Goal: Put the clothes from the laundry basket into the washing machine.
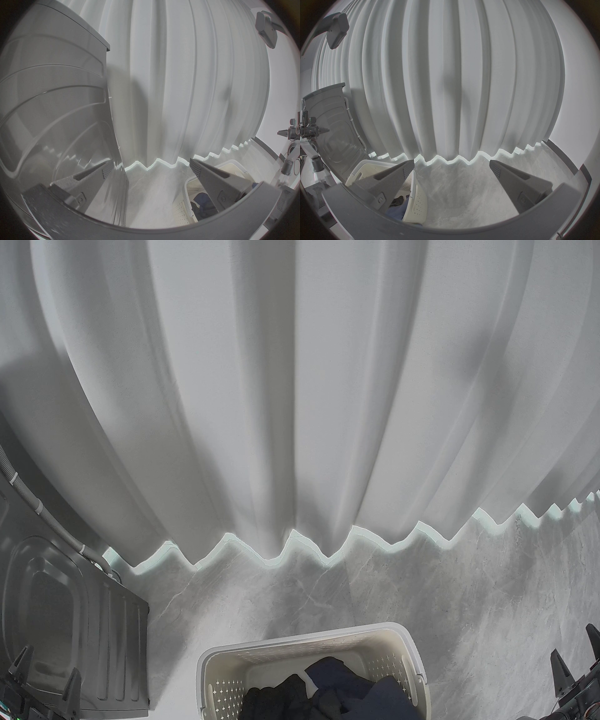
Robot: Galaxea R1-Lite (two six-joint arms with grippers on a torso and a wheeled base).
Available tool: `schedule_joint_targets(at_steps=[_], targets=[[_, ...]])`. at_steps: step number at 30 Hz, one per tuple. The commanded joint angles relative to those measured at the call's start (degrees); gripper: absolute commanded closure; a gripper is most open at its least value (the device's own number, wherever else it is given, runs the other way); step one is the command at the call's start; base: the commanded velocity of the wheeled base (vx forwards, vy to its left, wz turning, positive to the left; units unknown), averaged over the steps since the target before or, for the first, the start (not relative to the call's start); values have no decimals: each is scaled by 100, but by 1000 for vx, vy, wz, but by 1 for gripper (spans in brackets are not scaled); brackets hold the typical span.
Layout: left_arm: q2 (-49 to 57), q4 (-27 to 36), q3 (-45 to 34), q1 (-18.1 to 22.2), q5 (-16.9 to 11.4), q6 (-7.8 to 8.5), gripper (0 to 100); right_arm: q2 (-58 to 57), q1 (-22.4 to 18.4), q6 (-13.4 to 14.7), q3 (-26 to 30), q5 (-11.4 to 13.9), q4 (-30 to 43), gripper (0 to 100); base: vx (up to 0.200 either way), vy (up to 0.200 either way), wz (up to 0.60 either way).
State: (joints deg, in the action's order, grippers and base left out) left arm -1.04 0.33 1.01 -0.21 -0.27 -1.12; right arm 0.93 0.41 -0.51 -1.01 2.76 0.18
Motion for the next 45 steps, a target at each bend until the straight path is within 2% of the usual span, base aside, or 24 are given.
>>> schedule_joint_targets(at_steps=[1,15,45], targets=[[104,2,-92,3,0,-2,0,-93,2,-2,84,-3,-1,0,0,0,0],[95,2,-92,3,0,-11,0,-93,2,-2,84,-3,-1,0,0,0,0],[104,2,-84,3,0,-2,0,-93,2,-2,84,6,-1,0,-200,0,0]])
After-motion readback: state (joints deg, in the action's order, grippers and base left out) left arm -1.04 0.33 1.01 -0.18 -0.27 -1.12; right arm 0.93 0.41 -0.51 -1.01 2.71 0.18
